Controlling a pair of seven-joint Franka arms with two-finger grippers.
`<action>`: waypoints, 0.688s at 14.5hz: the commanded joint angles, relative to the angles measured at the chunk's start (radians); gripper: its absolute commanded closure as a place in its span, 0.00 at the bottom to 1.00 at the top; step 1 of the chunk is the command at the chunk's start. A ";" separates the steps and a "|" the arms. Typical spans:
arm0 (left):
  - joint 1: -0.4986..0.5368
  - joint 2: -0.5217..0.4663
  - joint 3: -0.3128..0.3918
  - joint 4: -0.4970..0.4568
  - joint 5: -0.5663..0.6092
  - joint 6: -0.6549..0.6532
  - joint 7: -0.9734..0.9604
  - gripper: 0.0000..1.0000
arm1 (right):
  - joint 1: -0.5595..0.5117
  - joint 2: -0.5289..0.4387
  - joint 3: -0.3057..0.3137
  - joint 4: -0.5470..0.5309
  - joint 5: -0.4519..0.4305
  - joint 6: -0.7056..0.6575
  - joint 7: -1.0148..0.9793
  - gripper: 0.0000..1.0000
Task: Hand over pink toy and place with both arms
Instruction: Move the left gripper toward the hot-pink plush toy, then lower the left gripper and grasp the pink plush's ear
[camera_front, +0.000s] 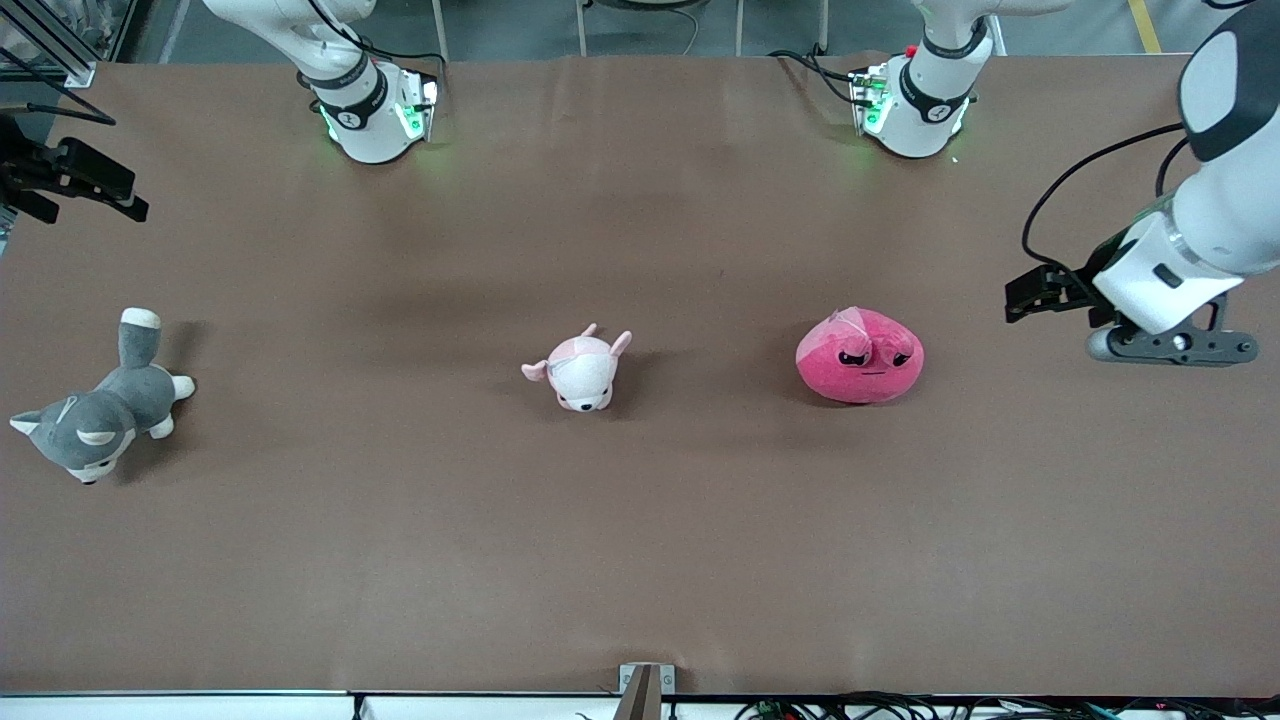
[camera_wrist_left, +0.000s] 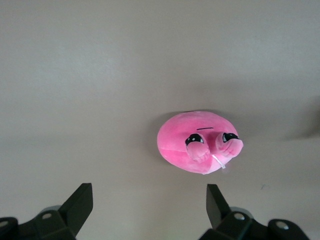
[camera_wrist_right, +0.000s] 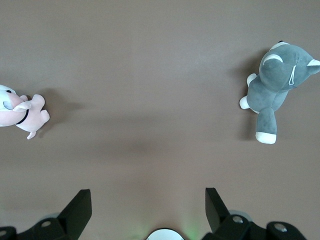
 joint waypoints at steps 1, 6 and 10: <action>-0.051 0.057 -0.004 0.018 -0.009 -0.010 -0.106 0.00 | -0.011 -0.023 0.007 -0.027 0.013 0.009 -0.004 0.00; -0.079 0.140 -0.004 0.011 -0.008 -0.004 -0.135 0.01 | -0.011 -0.023 0.007 -0.027 0.011 0.009 -0.004 0.00; -0.081 0.194 -0.004 0.001 -0.008 -0.004 -0.137 0.01 | -0.013 -0.023 0.007 -0.027 0.011 0.009 -0.004 0.00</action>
